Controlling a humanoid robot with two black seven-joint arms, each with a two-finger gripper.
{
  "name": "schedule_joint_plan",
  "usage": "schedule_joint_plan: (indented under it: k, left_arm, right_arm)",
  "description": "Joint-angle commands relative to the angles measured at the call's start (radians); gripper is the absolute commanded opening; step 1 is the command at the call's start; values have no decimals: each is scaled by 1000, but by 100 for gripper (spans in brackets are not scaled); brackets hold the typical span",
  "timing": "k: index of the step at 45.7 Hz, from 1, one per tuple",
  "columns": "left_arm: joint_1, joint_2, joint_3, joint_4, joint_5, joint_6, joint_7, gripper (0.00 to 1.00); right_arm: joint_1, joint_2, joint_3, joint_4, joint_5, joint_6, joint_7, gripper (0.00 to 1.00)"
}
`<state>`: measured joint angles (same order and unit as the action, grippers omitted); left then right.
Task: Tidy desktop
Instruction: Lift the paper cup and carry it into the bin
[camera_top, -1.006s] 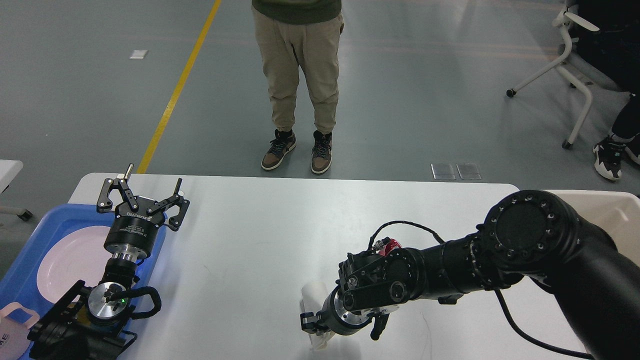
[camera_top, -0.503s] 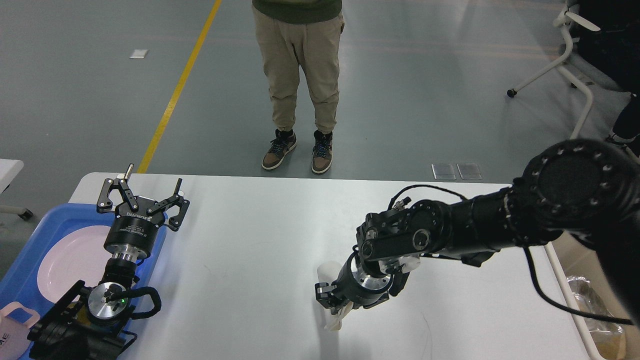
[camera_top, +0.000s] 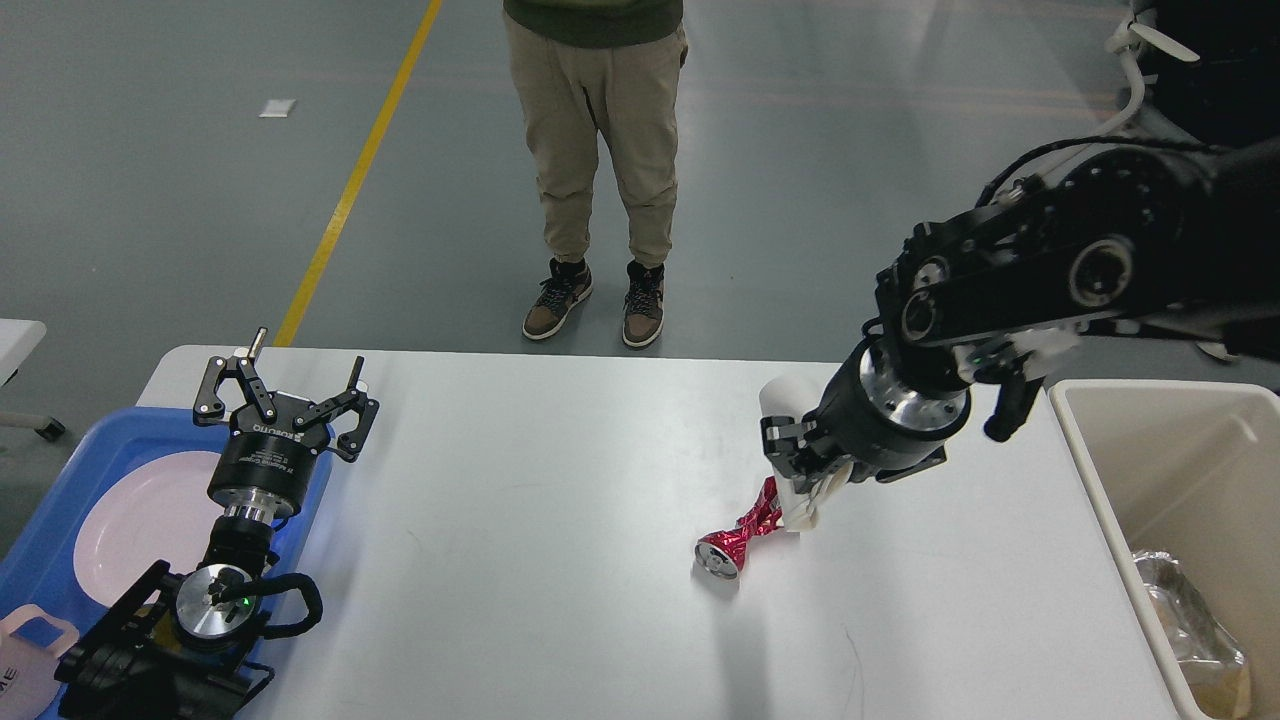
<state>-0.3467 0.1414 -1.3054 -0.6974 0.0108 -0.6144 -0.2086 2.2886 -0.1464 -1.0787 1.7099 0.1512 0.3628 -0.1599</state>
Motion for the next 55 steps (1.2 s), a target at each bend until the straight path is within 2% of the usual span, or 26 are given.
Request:
schedule_joint_plan:
  k: [1, 5, 24, 35, 40, 43, 49, 55]
  left_arm:
    - [0, 1, 0, -1, 0, 1, 0, 96]
    - [0, 1, 0, -1, 0, 1, 0, 96]
    - [0, 0, 0, -1, 0, 1, -2, 96]
    - [2, 0, 0, -1, 0, 1, -2, 96]
    - [2, 0, 0, -1, 0, -1, -2, 96]
    - [0, 0, 0, -1, 0, 1, -2, 96]
    - [2, 0, 0, -1, 0, 1, -2, 96]
    - [2, 0, 0, 1, 0, 1, -2, 96]
  right_arm:
    - [71, 7, -128, 35, 19, 24, 72, 0]
    - [77, 7, -182, 35, 21, 71, 92, 0]
    - [68, -44, -222, 33, 21, 88, 85, 0]
    - [6, -162, -355, -29, 21, 73, 82, 0]
    - [-83, -251, -429, -114, 10, 70, 80, 0]
    - [-175, -352, -475, -209, -10, 71, 80, 0]
    - [-366, -508, -466, -409, -61, 71, 80, 0]
    - [-582, -597, -400, -614, -65, 38, 80, 0]
